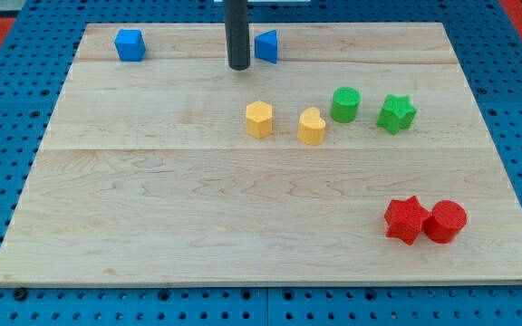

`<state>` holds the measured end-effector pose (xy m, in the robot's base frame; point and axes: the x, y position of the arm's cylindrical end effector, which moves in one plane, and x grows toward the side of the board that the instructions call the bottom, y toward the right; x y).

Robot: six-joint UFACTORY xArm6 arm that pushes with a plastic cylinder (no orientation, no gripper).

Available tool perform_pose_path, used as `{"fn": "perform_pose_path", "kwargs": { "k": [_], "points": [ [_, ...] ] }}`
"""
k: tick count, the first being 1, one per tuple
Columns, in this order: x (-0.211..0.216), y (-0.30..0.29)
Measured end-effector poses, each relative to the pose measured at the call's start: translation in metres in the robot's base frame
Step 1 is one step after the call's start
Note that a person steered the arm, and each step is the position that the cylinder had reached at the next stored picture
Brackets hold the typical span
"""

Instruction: Put the blue triangle vertically above the yellow hexagon

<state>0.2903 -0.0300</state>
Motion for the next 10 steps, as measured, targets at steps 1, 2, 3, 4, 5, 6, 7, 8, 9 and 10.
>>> {"fn": "perform_pose_path", "kwargs": {
  "k": [1,2,3,4,5,6,7,8,9,10],
  "points": [
    [-0.017,0.020],
    [-0.028,0.039],
    [-0.028,0.066],
    [-0.036,0.093],
    [-0.067,0.106],
    [-0.080,0.083],
    [-0.080,0.022],
    [-0.083,0.003],
    [-0.076,0.073],
    [-0.056,0.126]
  ]
}}
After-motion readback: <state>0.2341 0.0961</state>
